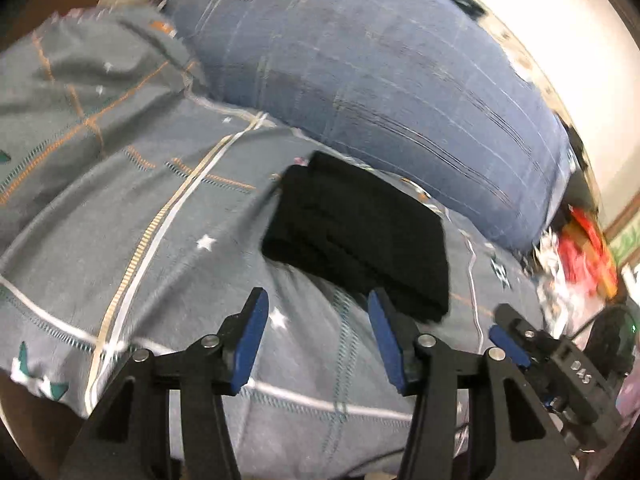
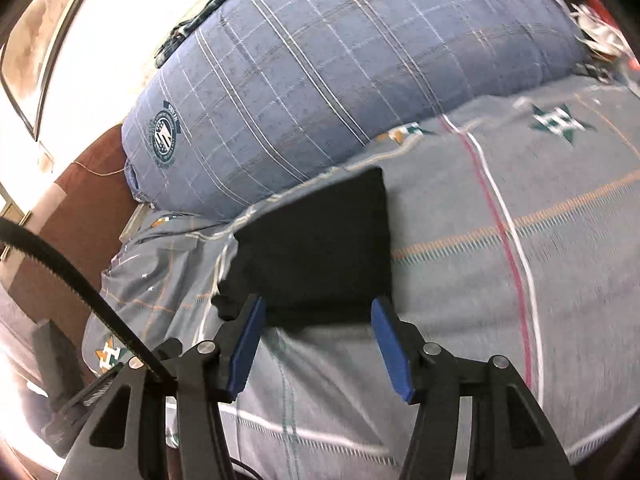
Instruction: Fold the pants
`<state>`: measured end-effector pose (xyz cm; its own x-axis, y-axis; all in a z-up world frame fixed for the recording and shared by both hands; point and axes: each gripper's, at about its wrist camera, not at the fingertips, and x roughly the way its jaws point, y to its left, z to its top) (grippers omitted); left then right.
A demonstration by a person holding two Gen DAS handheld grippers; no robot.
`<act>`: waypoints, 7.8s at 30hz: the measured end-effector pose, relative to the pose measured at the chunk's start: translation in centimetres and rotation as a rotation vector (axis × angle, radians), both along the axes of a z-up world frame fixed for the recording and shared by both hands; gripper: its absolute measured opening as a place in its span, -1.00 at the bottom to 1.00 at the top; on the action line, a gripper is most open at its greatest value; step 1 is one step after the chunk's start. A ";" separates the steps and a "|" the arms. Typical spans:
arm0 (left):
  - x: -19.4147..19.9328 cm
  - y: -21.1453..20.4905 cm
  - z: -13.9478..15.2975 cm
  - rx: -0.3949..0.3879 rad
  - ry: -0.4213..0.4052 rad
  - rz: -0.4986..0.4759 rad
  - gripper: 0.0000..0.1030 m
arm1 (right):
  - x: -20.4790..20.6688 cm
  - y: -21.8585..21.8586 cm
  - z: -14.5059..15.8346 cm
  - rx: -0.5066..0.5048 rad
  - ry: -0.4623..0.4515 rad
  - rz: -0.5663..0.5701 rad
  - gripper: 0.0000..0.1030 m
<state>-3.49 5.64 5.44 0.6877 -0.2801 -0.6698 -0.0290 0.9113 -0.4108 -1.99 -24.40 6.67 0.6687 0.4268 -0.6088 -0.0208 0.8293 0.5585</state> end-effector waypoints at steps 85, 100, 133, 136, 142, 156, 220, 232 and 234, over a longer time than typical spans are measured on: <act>-7.9 -4.9 5.6 0.382 -0.182 0.051 0.57 | -6.1 6.9 -4.2 -0.179 0.114 0.148 0.55; -6.6 -5.2 3.3 0.412 -0.117 0.038 0.57 | -5.3 6.9 -6.3 -0.168 0.166 0.155 0.57; -5.9 -4.0 1.4 0.369 -0.062 0.061 0.57 | -4.9 6.2 -8.3 -0.162 0.213 0.152 0.61; -6.0 -4.0 1.5 0.368 -0.063 0.058 0.57 | -4.9 6.1 -8.1 -0.162 0.205 0.149 0.61; -5.9 -4.0 1.4 0.353 -0.059 0.047 0.57 | -5.1 5.7 -7.4 -0.170 0.169 0.137 0.61; -5.2 -3.2 1.4 0.327 -0.068 0.036 0.57 | -5.0 4.5 -5.9 -0.194 0.085 0.087 0.61; 12.8 8.1 -3.7 -0.081 0.176 -0.050 -0.11 | 12.7 -1.6 -7.2 0.047 0.154 0.160 0.37; 16.5 2.9 -4.2 -0.140 0.178 -0.223 0.35 | 13.4 -3.1 -8.2 0.185 0.170 0.141 0.41; 18.1 0.9 -4.9 -0.113 0.214 -0.271 0.43 | 14.1 -2.3 -9.0 0.212 0.189 0.156 0.41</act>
